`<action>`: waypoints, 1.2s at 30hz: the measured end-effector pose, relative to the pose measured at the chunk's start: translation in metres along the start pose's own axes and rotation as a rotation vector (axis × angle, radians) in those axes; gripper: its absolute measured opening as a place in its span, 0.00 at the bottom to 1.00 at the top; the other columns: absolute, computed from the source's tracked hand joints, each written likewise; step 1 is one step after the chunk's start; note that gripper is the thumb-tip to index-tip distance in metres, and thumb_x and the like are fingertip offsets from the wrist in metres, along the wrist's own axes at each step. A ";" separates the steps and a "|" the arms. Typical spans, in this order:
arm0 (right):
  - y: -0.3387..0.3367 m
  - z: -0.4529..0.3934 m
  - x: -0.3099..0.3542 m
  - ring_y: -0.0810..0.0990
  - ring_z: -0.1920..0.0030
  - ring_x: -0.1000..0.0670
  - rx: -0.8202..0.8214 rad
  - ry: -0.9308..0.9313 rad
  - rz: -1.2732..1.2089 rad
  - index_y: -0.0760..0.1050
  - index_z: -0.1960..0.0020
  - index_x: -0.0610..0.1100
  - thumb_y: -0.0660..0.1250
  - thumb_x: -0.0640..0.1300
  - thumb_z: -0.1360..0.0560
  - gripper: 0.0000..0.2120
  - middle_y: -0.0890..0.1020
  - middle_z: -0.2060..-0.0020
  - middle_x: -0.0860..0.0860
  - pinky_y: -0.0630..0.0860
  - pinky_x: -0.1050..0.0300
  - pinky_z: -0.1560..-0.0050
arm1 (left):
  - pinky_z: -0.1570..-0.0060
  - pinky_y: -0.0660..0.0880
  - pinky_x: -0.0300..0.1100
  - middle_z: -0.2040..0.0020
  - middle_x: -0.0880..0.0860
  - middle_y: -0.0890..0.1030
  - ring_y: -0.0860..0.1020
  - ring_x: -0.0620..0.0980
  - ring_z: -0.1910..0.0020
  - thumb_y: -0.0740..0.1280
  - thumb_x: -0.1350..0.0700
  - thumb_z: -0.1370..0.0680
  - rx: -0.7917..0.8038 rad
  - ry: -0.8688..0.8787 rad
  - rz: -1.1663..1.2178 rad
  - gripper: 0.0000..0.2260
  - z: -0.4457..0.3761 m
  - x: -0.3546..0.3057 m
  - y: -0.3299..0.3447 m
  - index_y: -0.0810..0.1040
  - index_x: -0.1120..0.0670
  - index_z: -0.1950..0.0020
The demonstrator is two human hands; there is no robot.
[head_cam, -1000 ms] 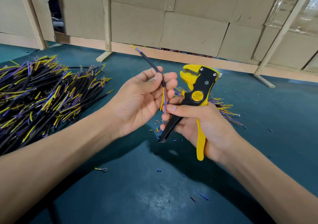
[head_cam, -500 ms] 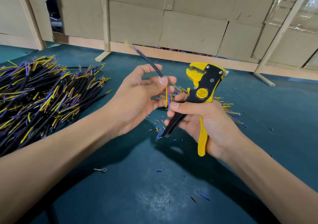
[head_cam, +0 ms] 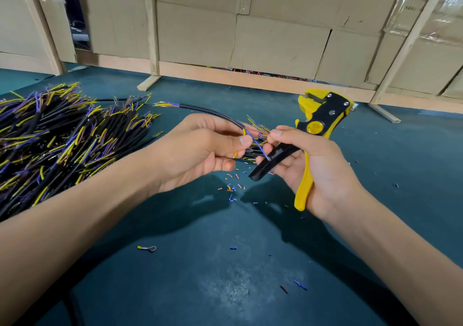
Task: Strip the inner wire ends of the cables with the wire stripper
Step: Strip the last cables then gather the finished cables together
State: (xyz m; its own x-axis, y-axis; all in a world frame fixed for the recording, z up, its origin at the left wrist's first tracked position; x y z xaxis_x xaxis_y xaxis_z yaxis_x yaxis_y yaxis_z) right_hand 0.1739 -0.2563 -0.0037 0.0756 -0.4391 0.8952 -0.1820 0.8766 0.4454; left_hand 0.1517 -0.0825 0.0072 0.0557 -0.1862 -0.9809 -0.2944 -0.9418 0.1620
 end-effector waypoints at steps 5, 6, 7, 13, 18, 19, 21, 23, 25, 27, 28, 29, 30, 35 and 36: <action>0.000 0.001 -0.002 0.82 0.66 0.45 0.021 -0.011 0.049 0.79 0.55 0.37 0.71 0.31 0.28 0.03 0.82 0.65 0.41 0.83 0.45 0.58 | 0.67 0.72 0.39 0.62 0.51 0.75 0.71 0.46 0.66 0.71 0.53 0.26 0.007 -0.127 0.072 0.12 -0.002 0.008 0.006 0.83 0.59 0.48; 0.001 0.001 -0.003 0.82 0.66 0.45 0.031 -0.024 0.062 0.79 0.55 0.36 0.71 0.30 0.27 0.04 0.82 0.65 0.41 0.83 0.45 0.58 | 0.66 0.74 0.39 0.62 0.51 0.76 0.72 0.46 0.66 0.72 0.51 0.27 -0.002 -0.138 0.069 0.12 -0.003 0.010 0.007 0.83 0.58 0.50; 0.001 0.002 -0.004 0.82 0.66 0.44 0.039 -0.040 0.081 0.79 0.55 0.36 0.71 0.30 0.27 0.04 0.82 0.65 0.40 0.84 0.45 0.58 | 0.65 0.75 0.39 0.62 0.51 0.78 0.74 0.46 0.65 0.72 0.50 0.27 -0.012 -0.138 0.057 0.11 -0.003 0.012 0.007 0.82 0.57 0.53; 0.002 0.003 -0.003 0.81 0.66 0.44 0.089 -0.065 0.154 0.81 0.58 0.38 0.72 0.33 0.27 0.02 0.82 0.64 0.41 0.83 0.47 0.60 | 0.64 0.80 0.40 0.61 0.54 0.83 0.82 0.47 0.64 0.70 0.55 0.23 -0.080 -0.080 0.062 0.07 -0.002 0.012 0.005 0.82 0.58 0.58; 0.017 0.017 -0.011 0.78 0.66 0.44 0.355 0.108 0.048 0.81 0.62 0.41 0.68 0.38 0.24 0.08 0.79 0.65 0.43 0.81 0.43 0.58 | 0.67 0.74 0.40 0.62 0.51 0.75 0.71 0.46 0.66 0.66 0.58 0.19 -0.211 0.077 0.143 0.06 -0.003 -0.008 -0.005 0.78 0.57 0.55; 0.020 0.021 -0.015 0.78 0.65 0.44 0.412 0.134 0.034 0.80 0.61 0.41 0.68 0.38 0.24 0.07 0.78 0.65 0.43 0.81 0.43 0.58 | 0.66 0.73 0.40 0.62 0.51 0.75 0.71 0.46 0.65 0.66 0.58 0.19 -0.216 0.099 0.152 0.05 -0.003 -0.013 -0.006 0.78 0.56 0.53; 0.028 0.027 -0.021 0.78 0.65 0.43 0.492 0.155 0.027 0.79 0.60 0.41 0.67 0.38 0.25 0.06 0.78 0.65 0.43 0.80 0.43 0.59 | 0.65 0.73 0.41 0.61 0.50 0.75 0.70 0.46 0.64 0.65 0.57 0.19 -0.208 0.128 0.153 0.04 -0.001 -0.018 -0.007 0.79 0.55 0.51; 0.032 0.032 -0.027 0.78 0.65 0.43 0.544 0.147 0.028 0.78 0.59 0.40 0.67 0.37 0.25 0.05 0.78 0.65 0.42 0.80 0.43 0.59 | 0.64 0.74 0.42 0.61 0.49 0.74 0.70 0.46 0.63 0.65 0.56 0.19 -0.191 0.153 0.161 0.05 0.001 -0.021 -0.004 0.79 0.54 0.50; 0.034 0.035 -0.030 0.78 0.64 0.42 0.569 0.131 0.015 0.78 0.59 0.39 0.68 0.36 0.25 0.04 0.78 0.65 0.42 0.80 0.42 0.58 | 0.62 0.76 0.43 0.61 0.49 0.73 0.71 0.46 0.62 0.64 0.56 0.18 -0.180 0.165 0.183 0.05 0.004 -0.021 0.001 0.79 0.53 0.49; 0.034 0.035 -0.032 0.77 0.64 0.42 0.569 0.105 0.001 0.77 0.59 0.39 0.67 0.36 0.25 0.04 0.77 0.65 0.41 0.79 0.41 0.57 | 0.60 0.77 0.45 0.61 0.49 0.73 0.72 0.46 0.61 0.63 0.56 0.18 -0.174 0.177 0.225 0.05 0.005 -0.021 0.008 0.78 0.54 0.48; 0.034 0.035 -0.032 0.77 0.64 0.41 0.568 0.093 -0.004 0.77 0.59 0.39 0.68 0.36 0.26 0.04 0.77 0.65 0.41 0.79 0.41 0.57 | 0.59 0.78 0.45 0.61 0.49 0.73 0.73 0.47 0.61 0.63 0.57 0.18 -0.176 0.183 0.252 0.04 0.006 -0.020 0.011 0.78 0.54 0.48; 0.034 0.034 -0.031 0.77 0.64 0.41 0.568 0.085 -0.012 0.76 0.59 0.38 0.69 0.36 0.26 0.03 0.77 0.65 0.41 0.79 0.42 0.57 | 0.58 0.79 0.46 0.62 0.50 0.73 0.73 0.47 0.61 0.63 0.57 0.18 -0.187 0.189 0.276 0.04 0.007 -0.019 0.014 0.78 0.55 0.48; 0.034 0.034 -0.031 0.77 0.64 0.41 0.568 0.079 -0.022 0.76 0.58 0.38 0.69 0.37 0.27 0.03 0.77 0.65 0.41 0.79 0.42 0.57 | 0.58 0.79 0.46 0.62 0.50 0.74 0.74 0.47 0.61 0.63 0.58 0.17 -0.207 0.196 0.293 0.04 0.008 -0.018 0.016 0.78 0.55 0.48; 0.032 0.033 -0.030 0.78 0.64 0.41 0.578 0.068 -0.037 0.78 0.57 0.41 0.69 0.37 0.27 0.01 0.78 0.65 0.42 0.79 0.41 0.56 | 0.67 0.77 0.40 0.61 0.54 0.74 0.74 0.53 0.60 0.63 0.57 0.17 -0.331 0.235 0.293 0.07 0.015 -0.011 0.029 0.79 0.57 0.48; 0.032 0.033 -0.031 0.78 0.64 0.41 0.581 0.066 -0.036 0.78 0.57 0.41 0.69 0.37 0.27 0.01 0.78 0.65 0.42 0.79 0.41 0.56 | 0.73 0.74 0.40 0.60 0.56 0.75 0.75 0.54 0.63 0.63 0.56 0.17 -0.361 0.241 0.282 0.07 0.018 -0.011 0.031 0.79 0.57 0.49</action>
State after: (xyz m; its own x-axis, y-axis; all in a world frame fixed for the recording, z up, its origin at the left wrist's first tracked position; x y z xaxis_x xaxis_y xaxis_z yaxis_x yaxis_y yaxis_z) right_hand 0.1332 -0.2213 -0.0174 0.1495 -0.4373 0.8868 -0.6846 0.6013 0.4119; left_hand 0.1248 -0.1048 0.0208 0.2525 -0.4656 -0.8482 0.0159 -0.8745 0.4848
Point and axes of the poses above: each hand's wrist, its own z-axis away from the middle knuckle, its own y-axis out of the palm, x = y × z, the point moved 3 cm from there along -z, towards the middle knuckle
